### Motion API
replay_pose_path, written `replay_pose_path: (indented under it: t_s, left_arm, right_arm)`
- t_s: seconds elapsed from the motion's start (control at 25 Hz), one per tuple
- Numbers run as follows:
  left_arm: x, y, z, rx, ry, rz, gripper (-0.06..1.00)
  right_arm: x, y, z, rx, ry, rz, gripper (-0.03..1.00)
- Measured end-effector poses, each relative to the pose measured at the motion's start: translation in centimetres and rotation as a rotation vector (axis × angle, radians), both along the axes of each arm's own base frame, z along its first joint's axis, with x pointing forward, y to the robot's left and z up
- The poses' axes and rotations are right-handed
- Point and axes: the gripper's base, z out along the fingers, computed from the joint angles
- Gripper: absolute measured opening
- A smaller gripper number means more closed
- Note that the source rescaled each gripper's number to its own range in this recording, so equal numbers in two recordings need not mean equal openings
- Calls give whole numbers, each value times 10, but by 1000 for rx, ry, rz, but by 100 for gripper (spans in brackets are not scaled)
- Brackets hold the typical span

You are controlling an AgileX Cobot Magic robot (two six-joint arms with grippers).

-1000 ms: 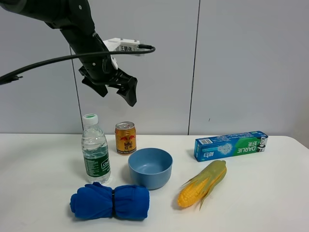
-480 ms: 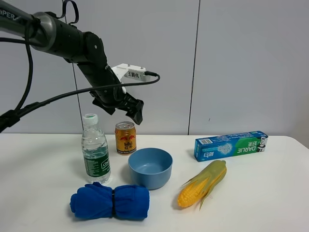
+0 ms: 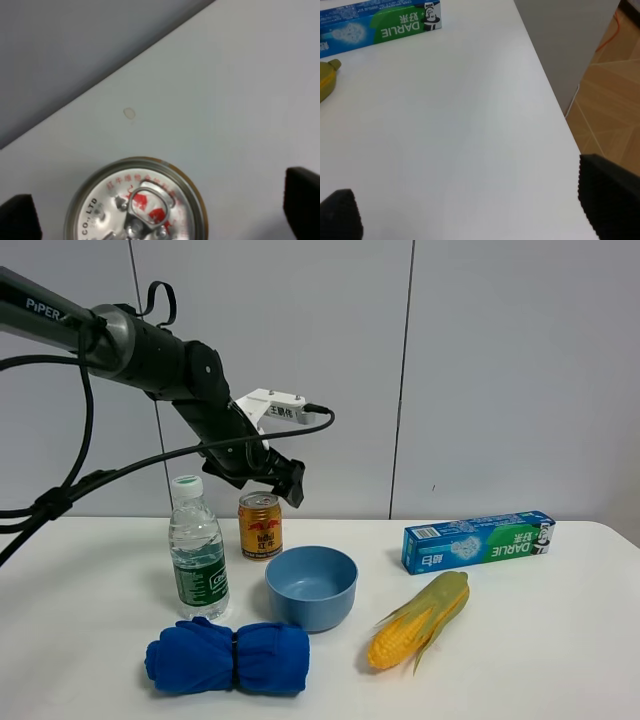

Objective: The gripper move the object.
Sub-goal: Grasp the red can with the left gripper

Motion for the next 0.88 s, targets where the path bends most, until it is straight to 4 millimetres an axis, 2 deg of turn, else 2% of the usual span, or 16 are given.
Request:
replay_pose_path:
  t_s: [0.28, 0.88]
  left_arm:
    - [6, 10, -17, 9, 24, 22, 99]
    - [10, 8, -50, 23, 42, 9, 99]
  right_arm:
    - [0, 0, 0, 0, 0, 0, 100]
    - [0, 0, 0, 0, 0, 0, 100]
